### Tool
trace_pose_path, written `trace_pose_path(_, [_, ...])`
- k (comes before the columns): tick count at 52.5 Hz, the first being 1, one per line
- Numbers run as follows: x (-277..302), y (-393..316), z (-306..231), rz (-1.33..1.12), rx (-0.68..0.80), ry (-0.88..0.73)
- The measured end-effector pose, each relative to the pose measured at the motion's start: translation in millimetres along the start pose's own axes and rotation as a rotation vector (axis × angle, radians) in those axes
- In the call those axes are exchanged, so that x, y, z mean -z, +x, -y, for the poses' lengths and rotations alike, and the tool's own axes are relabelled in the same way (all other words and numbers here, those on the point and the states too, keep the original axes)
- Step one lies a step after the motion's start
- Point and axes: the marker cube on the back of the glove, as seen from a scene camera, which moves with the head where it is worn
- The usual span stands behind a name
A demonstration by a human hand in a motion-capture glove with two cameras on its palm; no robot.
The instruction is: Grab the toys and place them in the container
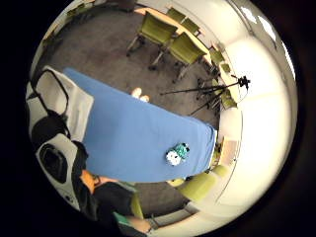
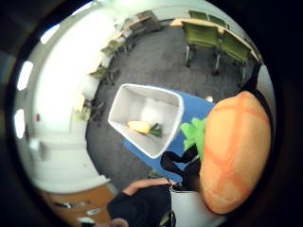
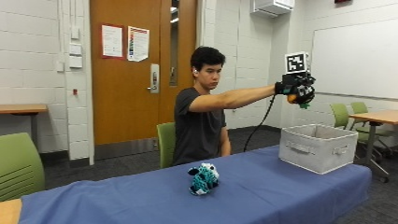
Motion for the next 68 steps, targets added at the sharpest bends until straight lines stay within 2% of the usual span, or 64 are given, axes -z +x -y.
trace_pose_path(5, [-0.4, -41.2, 18.5, -0.102, -0.006, 0.02])
trace_pose_path(12, [-5.2, -125.4, 35.7, 0.0, 0.081, 0.016])
trace_pose_path(17, [-21.1, -150.3, 46.2, -0.1, 0.108, 0.007])
trace_pose_path(23, [-35.3, -190.6, 56.0, -0.012, 0.055, 0.011])
trace_pose_path(26, [-43.0, -198.7, 55.1, 0.005, 0.075, 0.013])
trace_pose_path(30, [-57.5, -190.5, 49.2, -0.11, 0.171, -0.068])
trace_pose_path(35, [-69.6, -201.7, 49.0, -0.091, 0.046, -0.152])
trace_pose_path(44, [-71.9, -188.7, 37.4, -0.017, 0.229, -0.146])
trace_pose_path(46, [-72.6, -183.3, 36.9, -0.03, 0.203, -0.142])
trace_pose_path(50, [-76.4, -159.3, 39.0, -0.135, 0.04, -0.126])
trace_pose_path(52, [-76.9, -147.7, 36.1, -0.161, 0.053, -0.118])
trace_pose_path(56, [-73.8, -137.9, 25.0, -0.037, 0.127, -0.12])
trace_pose_path(60, [-75.9, -110.5, 20.4, -0.076, 0.004, -0.118])
trace_pose_path(64, [-67.7, -104.8, 4.8, 0.082, 0.109, -0.126])
trace_pose_path(68, [-68.4, -73.9, -7.9, 0.006, 0.112, -0.126])
